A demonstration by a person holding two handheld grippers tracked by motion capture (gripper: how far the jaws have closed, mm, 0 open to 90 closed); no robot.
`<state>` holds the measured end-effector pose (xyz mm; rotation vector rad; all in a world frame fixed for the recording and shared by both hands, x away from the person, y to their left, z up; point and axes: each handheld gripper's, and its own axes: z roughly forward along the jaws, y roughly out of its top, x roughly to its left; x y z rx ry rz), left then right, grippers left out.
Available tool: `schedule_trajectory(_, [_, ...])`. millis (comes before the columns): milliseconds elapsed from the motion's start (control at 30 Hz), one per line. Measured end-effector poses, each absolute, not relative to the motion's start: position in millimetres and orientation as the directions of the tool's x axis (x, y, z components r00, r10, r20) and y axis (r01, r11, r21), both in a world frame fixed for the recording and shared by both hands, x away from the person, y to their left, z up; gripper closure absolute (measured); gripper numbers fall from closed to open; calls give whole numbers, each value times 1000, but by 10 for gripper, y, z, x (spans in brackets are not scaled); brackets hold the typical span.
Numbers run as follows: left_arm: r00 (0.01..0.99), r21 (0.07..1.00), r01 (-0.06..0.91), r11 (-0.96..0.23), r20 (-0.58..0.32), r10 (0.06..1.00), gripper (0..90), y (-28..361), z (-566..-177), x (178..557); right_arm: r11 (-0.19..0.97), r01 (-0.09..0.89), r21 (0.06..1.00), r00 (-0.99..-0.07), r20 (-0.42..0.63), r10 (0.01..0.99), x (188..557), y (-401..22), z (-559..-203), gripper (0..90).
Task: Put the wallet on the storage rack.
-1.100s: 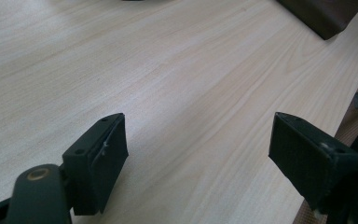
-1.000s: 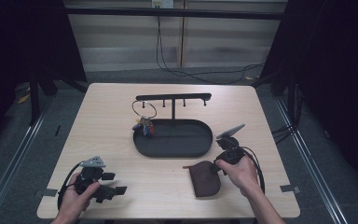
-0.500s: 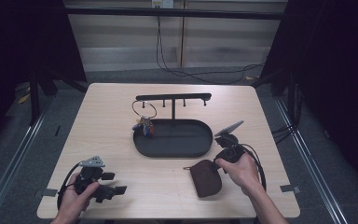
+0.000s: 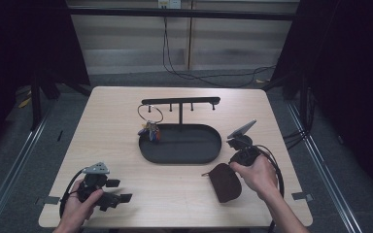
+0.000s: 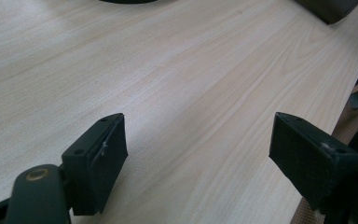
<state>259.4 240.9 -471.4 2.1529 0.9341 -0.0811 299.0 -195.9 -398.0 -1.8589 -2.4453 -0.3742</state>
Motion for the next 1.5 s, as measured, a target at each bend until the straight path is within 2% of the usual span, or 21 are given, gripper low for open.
schedule_trajectory(733, [726, 633, 645, -428, -333, 602, 164, 2414, -4707, 2589, 272, 952, 139, -290, 128, 948, 3015, -2012, -3603, 839])
schedule_trajectory(1500, [742, 638, 631, -441, -328, 585, 164, 2402, -4700, 2582, 274, 947, 167, -286, 55, 957, 3190, -1977, -3230, 835])
